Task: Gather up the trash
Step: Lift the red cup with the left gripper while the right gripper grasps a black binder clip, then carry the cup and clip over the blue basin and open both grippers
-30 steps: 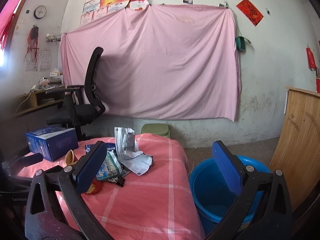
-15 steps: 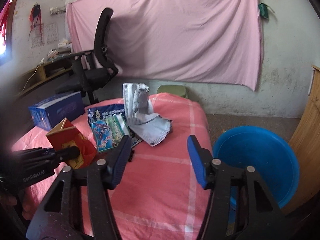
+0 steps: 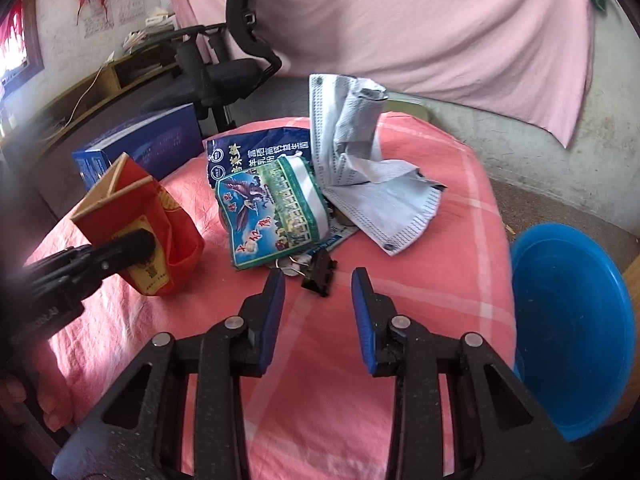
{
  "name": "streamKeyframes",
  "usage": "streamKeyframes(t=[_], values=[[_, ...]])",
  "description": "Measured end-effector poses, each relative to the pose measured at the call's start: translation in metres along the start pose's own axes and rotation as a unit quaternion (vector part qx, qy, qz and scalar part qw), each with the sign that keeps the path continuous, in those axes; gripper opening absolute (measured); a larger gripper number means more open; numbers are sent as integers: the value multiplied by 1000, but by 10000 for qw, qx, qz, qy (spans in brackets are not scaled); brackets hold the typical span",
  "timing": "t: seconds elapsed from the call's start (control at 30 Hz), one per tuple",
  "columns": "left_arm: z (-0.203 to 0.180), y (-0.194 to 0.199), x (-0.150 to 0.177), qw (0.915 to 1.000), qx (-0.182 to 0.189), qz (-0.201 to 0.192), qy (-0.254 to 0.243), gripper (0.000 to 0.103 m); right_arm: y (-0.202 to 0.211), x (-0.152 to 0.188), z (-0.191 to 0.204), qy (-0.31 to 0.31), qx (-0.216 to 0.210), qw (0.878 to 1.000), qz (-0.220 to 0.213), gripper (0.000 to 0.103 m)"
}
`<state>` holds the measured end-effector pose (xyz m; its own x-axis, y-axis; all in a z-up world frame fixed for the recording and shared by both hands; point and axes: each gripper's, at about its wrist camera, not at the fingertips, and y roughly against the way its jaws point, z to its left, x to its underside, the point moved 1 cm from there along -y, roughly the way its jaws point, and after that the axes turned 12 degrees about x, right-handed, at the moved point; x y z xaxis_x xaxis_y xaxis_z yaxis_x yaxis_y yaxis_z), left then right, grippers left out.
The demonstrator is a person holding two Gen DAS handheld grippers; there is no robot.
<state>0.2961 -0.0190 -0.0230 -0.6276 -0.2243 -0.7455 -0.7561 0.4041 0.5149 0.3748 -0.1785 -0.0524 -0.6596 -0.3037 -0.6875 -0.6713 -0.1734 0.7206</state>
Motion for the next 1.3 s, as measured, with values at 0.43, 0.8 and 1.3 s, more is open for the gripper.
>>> streamKeyframes(t=[0.43, 0.8, 1.3], values=[[-20, 14, 3, 9994, -101, -246, -232, 6, -1, 3, -3, -115, -251, 9996, -48, 33], [-77, 38, -11, 9922, 99, -1016, -712, 6, 84, 27, -43, -591, -214, 9844, -1644, 33], [-219, -18, -38, 9644, 1105, -1328, -2001, 6, 167, 57, -144, -1575, 1379, 9195, -3327, 33]])
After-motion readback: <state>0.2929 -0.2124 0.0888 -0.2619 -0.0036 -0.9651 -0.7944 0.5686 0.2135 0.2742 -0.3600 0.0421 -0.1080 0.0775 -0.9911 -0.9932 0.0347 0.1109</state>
